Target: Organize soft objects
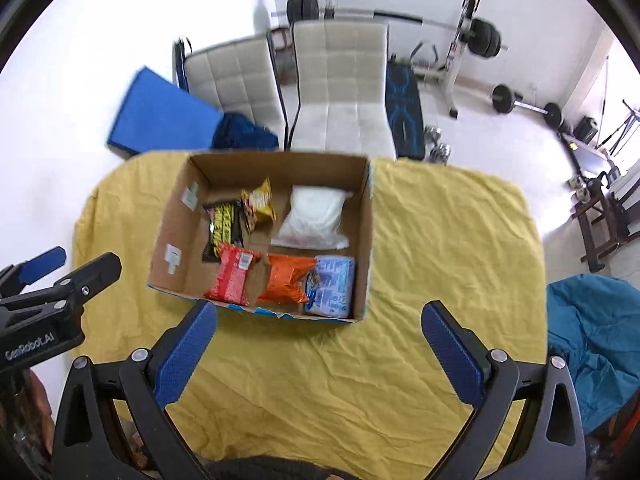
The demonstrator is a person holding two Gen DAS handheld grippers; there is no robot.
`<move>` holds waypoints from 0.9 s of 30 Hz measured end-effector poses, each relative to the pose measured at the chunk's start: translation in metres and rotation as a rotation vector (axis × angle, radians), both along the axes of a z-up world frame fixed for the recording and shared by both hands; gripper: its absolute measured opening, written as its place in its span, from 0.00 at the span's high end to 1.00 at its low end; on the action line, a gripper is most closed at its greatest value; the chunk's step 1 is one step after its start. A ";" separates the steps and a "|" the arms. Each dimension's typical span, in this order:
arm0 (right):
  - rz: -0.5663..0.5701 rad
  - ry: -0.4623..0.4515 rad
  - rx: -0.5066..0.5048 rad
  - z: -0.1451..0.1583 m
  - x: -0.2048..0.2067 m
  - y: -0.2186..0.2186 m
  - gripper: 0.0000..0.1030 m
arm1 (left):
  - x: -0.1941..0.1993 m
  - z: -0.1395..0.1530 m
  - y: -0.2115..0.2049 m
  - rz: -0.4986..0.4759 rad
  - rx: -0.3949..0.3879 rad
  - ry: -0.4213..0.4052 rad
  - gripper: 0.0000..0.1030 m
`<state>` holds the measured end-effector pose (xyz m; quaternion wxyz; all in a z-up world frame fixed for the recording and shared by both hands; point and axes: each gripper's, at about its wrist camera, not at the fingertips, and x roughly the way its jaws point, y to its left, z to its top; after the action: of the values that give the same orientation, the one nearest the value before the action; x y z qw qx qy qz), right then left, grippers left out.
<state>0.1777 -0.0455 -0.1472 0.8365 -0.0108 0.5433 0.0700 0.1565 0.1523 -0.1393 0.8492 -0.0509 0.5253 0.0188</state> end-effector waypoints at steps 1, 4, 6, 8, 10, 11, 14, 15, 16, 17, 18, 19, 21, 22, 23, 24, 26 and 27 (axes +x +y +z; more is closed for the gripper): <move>-0.006 -0.023 0.000 0.014 -0.008 -0.004 0.00 | -0.004 0.007 -0.001 -0.001 0.008 -0.009 0.03; -0.018 -0.061 0.006 0.043 -0.023 -0.014 0.00 | -0.018 0.027 -0.006 -0.003 0.028 -0.036 0.03; -0.023 -0.082 0.011 0.060 -0.033 -0.018 0.00 | -0.026 0.038 -0.007 0.001 0.029 -0.055 0.03; -0.029 -0.100 0.008 0.073 -0.043 -0.021 0.00 | -0.033 0.048 -0.008 0.009 0.032 -0.071 0.03; -0.032 -0.112 0.010 0.084 -0.051 -0.024 0.00 | -0.038 0.057 -0.008 0.010 0.022 -0.082 0.03; -0.032 -0.113 0.009 0.087 -0.054 -0.025 0.00 | -0.042 0.062 -0.009 0.011 0.017 -0.091 0.03; -0.026 -0.113 0.015 0.096 -0.062 -0.026 0.00 | -0.049 0.070 -0.013 0.007 0.027 -0.098 0.03; -0.026 -0.118 0.014 0.099 -0.065 -0.026 0.00 | -0.051 0.072 -0.014 0.005 0.030 -0.100 0.03; -0.024 -0.122 0.014 0.102 -0.068 -0.027 0.00 | -0.052 0.072 -0.016 0.004 0.031 -0.100 0.03; -0.024 -0.123 0.015 0.103 -0.069 -0.027 0.00 | -0.054 0.073 -0.017 0.004 0.032 -0.099 0.03; -0.024 -0.126 0.014 0.106 -0.070 -0.028 0.00 | -0.055 0.073 -0.017 0.003 0.031 -0.100 0.03; -0.027 -0.133 0.014 0.108 -0.072 -0.029 0.00 | -0.056 0.074 -0.018 0.001 0.031 -0.101 0.03; -0.030 -0.138 0.019 0.111 -0.074 -0.031 0.00 | -0.058 0.075 -0.020 0.001 0.034 -0.103 0.03; -0.031 -0.140 0.022 0.112 -0.075 -0.031 0.00 | -0.059 0.076 -0.021 -0.001 0.034 -0.105 0.03; -0.033 -0.145 0.021 0.113 -0.075 -0.031 0.00 | -0.059 0.076 -0.021 -0.001 0.036 -0.105 0.03; -0.033 -0.149 0.019 0.114 -0.076 -0.032 0.00 | -0.059 0.076 -0.022 -0.002 0.038 -0.106 0.03; -0.030 -0.147 0.023 0.114 -0.077 -0.032 0.00 | -0.059 0.076 -0.022 -0.001 0.033 -0.106 0.03; -0.030 -0.148 0.022 0.115 -0.078 -0.032 0.00 | -0.059 0.076 -0.022 -0.001 0.032 -0.108 0.03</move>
<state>0.0999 -0.0777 -0.0323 0.8754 0.0012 0.4793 0.0626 0.0971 0.1303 -0.0634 0.8770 -0.0382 0.4783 0.0242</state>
